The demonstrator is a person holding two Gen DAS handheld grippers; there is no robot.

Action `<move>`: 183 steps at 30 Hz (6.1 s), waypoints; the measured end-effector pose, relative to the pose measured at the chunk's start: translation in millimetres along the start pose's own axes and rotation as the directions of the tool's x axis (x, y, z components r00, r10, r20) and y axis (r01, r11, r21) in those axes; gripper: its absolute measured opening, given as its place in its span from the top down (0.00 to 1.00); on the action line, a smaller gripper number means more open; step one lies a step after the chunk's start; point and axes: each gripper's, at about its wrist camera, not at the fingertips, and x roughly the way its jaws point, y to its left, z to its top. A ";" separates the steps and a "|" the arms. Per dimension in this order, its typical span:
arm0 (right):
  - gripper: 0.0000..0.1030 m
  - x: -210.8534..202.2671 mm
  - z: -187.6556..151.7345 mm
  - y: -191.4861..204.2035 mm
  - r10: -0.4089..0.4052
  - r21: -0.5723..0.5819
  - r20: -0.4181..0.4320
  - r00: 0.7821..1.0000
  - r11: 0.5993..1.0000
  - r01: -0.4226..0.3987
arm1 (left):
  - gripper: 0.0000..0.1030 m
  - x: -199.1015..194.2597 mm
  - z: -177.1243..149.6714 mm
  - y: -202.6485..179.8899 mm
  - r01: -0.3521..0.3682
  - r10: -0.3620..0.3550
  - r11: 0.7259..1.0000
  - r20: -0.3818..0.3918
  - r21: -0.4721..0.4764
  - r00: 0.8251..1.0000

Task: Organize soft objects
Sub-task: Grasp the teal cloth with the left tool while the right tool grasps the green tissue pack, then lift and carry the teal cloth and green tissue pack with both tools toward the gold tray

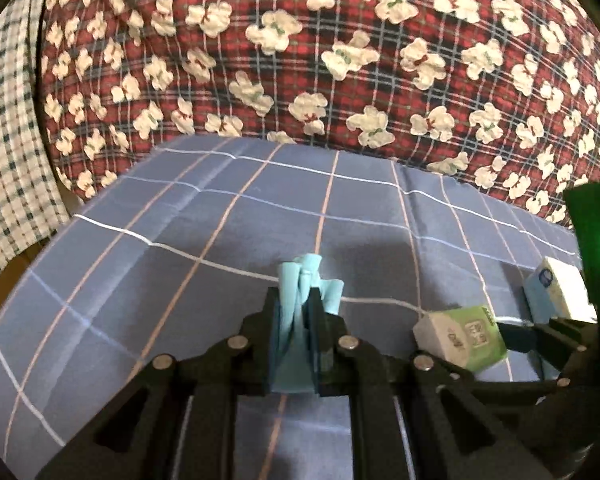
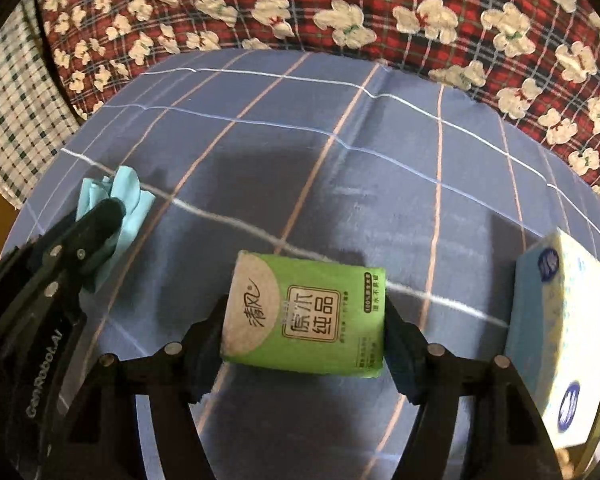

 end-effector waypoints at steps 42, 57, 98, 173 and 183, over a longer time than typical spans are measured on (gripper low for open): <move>0.31 -91.1 -80.8 -17.1 0.012 -0.039 0.555 0.832 0.999 0.011 | 0.90 -92.4 -51.5 -32.7 -0.142 0.149 0.989 0.275 -0.046 0.950; 0.31 -109.3 -99.0 -32.0 -0.029 0.001 0.630 0.776 0.999 0.036 | 0.90 -102.4 -57.0 -51.1 -0.133 0.134 0.991 0.312 -0.026 0.941; 0.31 -132.6 -126.0 -71.2 -0.108 0.091 0.692 0.713 0.994 0.062 | 0.90 -114.3 -64.4 -91.1 -0.036 0.010 0.997 0.354 0.067 0.935; 0.31 -163.6 -157.3 -133.4 -0.165 0.166 0.723 0.671 0.984 0.064 | 0.90 -127.1 -72.9 -154.9 0.124 -0.160 0.984 0.334 0.128 0.929; 0.31 -207.1 -168.7 -187.8 -0.222 0.209 0.710 0.668 0.973 0.101 | 0.90 -149.5 -57.8 -213.7 0.245 -0.311 0.937 0.272 0.249 0.911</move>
